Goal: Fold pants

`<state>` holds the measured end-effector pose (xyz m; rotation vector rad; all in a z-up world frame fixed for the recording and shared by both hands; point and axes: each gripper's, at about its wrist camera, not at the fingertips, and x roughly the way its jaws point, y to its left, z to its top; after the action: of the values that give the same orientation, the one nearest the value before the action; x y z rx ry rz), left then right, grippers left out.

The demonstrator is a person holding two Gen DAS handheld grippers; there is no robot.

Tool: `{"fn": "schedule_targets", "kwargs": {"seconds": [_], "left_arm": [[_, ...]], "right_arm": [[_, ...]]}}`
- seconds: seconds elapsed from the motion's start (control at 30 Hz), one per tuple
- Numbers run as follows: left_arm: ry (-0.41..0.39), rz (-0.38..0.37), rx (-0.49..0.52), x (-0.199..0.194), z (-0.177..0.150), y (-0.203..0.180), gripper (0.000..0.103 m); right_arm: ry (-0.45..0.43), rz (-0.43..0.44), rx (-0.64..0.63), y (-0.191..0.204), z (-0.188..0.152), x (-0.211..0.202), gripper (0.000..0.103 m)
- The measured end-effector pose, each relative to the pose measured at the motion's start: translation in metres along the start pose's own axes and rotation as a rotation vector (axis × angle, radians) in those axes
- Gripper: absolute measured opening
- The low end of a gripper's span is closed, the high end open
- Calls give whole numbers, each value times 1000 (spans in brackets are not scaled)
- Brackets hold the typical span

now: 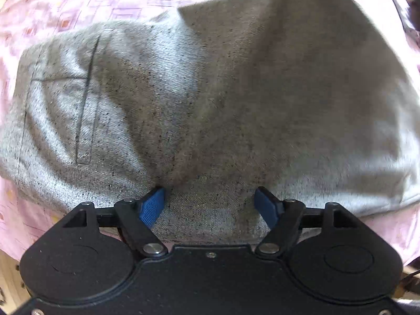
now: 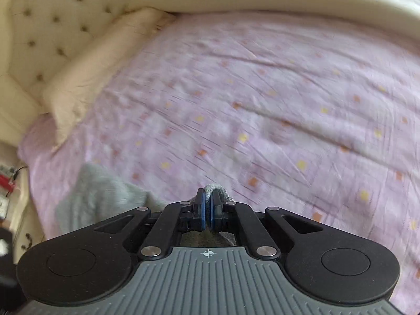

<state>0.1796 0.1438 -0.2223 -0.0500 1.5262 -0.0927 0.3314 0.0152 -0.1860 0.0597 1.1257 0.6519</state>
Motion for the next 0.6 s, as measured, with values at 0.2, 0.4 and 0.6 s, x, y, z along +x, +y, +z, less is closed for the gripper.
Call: {"fn": "schedule_targets", "kwargs": {"seconds": [0.2, 0.4, 0.6], "left_arm": [[-5, 45, 65, 1, -10, -12, 78], [-44, -9, 41, -34, -10, 4, 60], [-258, 39, -24, -67, 33, 31, 60]], "right_arm": [[14, -76, 126, -30, -7, 25, 12], [-185, -12, 302, -45, -1, -34, 13], [-131, -12, 199, -13, -40, -53, 13]]}}
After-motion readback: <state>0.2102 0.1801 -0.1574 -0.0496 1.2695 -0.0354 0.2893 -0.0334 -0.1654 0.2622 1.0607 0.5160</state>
